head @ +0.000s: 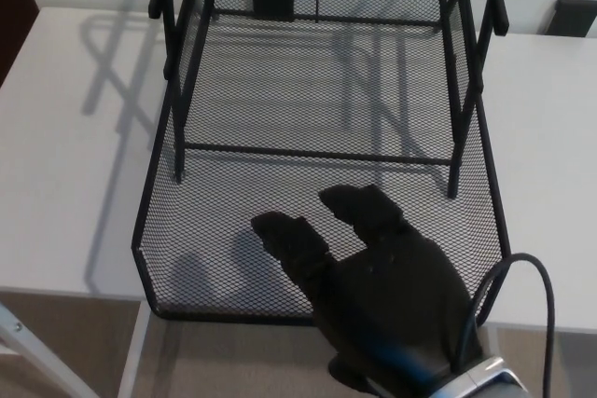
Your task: The robot walks towards a file tray kept in the middle of a desk and uses its right hand to grab a tray and pulls it out towards itself
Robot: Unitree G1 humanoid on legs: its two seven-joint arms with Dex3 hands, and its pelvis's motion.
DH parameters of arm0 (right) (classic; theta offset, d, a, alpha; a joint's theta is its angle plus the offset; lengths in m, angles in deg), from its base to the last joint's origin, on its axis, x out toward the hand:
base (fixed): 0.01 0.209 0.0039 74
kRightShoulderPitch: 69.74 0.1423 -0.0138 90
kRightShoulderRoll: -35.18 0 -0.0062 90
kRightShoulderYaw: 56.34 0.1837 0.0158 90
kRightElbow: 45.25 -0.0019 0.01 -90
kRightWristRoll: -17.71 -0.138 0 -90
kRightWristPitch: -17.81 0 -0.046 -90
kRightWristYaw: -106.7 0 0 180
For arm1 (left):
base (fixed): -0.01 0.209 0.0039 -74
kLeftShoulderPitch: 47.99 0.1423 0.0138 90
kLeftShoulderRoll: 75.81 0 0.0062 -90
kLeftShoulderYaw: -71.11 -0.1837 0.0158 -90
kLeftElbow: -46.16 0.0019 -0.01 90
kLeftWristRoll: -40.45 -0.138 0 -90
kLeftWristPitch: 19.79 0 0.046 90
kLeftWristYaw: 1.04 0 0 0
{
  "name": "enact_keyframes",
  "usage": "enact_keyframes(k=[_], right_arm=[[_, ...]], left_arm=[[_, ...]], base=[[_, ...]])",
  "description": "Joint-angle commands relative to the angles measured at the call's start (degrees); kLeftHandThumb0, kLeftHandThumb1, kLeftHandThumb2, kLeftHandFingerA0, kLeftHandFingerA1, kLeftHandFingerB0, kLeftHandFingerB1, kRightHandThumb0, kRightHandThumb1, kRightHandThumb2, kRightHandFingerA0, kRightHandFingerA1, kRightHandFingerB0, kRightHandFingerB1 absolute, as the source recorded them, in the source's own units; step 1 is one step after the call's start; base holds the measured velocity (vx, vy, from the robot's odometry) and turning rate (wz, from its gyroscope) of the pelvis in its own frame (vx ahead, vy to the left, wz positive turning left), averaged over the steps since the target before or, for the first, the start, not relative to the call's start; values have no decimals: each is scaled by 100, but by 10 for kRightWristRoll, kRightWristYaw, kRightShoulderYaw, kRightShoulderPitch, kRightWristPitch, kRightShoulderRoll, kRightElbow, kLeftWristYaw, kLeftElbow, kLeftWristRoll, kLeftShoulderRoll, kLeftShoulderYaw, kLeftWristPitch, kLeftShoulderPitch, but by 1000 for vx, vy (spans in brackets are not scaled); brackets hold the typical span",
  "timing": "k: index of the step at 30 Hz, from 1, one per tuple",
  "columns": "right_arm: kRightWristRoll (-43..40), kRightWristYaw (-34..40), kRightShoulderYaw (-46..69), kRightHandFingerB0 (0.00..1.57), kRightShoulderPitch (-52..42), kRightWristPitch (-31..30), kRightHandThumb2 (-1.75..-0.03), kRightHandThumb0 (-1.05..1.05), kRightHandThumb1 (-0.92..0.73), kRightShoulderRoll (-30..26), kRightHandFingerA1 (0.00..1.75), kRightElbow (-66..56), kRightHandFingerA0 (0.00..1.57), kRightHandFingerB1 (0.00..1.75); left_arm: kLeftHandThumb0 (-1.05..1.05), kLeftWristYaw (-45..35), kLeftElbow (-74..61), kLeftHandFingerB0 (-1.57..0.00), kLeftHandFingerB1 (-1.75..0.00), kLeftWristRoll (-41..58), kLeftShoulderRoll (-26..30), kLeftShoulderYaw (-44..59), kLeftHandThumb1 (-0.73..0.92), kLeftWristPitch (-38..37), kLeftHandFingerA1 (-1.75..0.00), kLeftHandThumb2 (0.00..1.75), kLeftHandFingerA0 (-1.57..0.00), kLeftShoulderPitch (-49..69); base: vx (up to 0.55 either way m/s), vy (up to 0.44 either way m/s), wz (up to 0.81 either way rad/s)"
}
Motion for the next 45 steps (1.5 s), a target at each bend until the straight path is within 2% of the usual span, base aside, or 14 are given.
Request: enact_keyframes(k=[1, 3, 4, 7, 10, 11, 12, 13, 18, 23, 25, 28, 38, 45], right_arm=[[-66, -56, -40, 0, -94, 44, -78, -31, -15, 18, 54, -198, 4, 48], [-113, -75, 3, 16, -92, 74, -54, -59, -43, 42, 37, -223, 7, 31], [-156, -82, 39, 0, -89, 105, -79, -33, -16, 61, 54, -223, 5, 48], [-360, -151, 182, 11, -105, 203, -55, -58, -39, 111, 39, -223, 5, 30], [-563, -101, 364, 11, -101, 297, -52, -60, -39, 44, 40, -223, 1, 29], [-638, -63, 439, 0, -87, 316, -71, -32, 0, 2, 57, -223, 6, 50], [-670, -48, 475, 0, -80, 321, -71, -32, 0, -17, 57, -223, 6, 50], [-753, -42, 550, 8, -41, 299, -63, -74, -28, -74, 53, -223, 0, 47], [-1122, 29, 871, 13, -146, 308, -62, -70, -26, -251, 53, -223, 0, 51], [-1149, -77, 1127, 27, -34, 131, -69, -57, -30, -247, 60, -206, 11, 50], [-1191, -112, 1186, 35, -48, 139, -52, -61, -34, -269, 59, -162, 17, 43], [-1293, -184, 1277, 35, -56, 125, -66, -57, -28, -301, 57, -63, 26, 49], [-1484, -107, 1322, 28, -81, 106, -66, -78, -22, -319, 66, -20, 24, 53], [-1431, -159, 1347, 32, -88, 79, -65, -63, -24, -311, 62, 6, 28, 54]], left_arm=[[-45, 2, -10, -51, -48, -9, 12, -1, 43, 2, -50, 70, -58, 3], [-46, 5, -15, -51, -49, -17, 15, -4, 42, -11, -50, 71, -57, 7], [-39, 5, -12, -54, -39, -17, 14, -4, 49, -12, -40, 55, -63, 5], [-44, 6, -8, -52, -48, -17, 12, -5, 43, -10, -51, 70, -61, 7], [-40, 3, -11, -49, -47, -13, 12, -4, 44, -3, -50, 69, -59, 8], [-39, -1, -6, -51, -47, -7, 11, 0, 44, -1, -49, 67, -58, 5], [-39, -1, -4, -51, -47, -5, 10, 2, 44, -2, -49, 67, -58, 4], [-42, -1, 1, -51, -48, -5, 11, 3, 43, -6, -50, 69, -58, 2], [-35, -5, 11, -55, -39, -5, 12, 1, 50, -8, -41, 55, -62, -4], [-34, 0, 30, -55, -39, -8, 17, 5, 50, -13, -40, 55, -63, -10], [-34, -1, 32, -55, -39, -6, 15, 5, 49, -12, -41, 55, -63, -11], [-42, 2, 30, -52, -48, -11, 12, 1, 43, -15, -49, 69, -58, -4], [-40, 16, 16, -51, -48, -20, 8, -4, 44, -6, -50, 68, -59, 1], [-35, 4, 31, -54, -39, -18, 13, -5, 50, -16, -40, 55, -62, -14]], base=[[0, 0, 0], [0, 0, 0], [0, 0, 0], [0, 0, 0], [0, 0, 0], [0, 0, 0], [0, 0, 0], [0, 0, 0], [0, 0, 0], [0, 0, 0], [0, 0, 0], [0, 0, 0], [0, 0, 0], [0, 0, 0]])
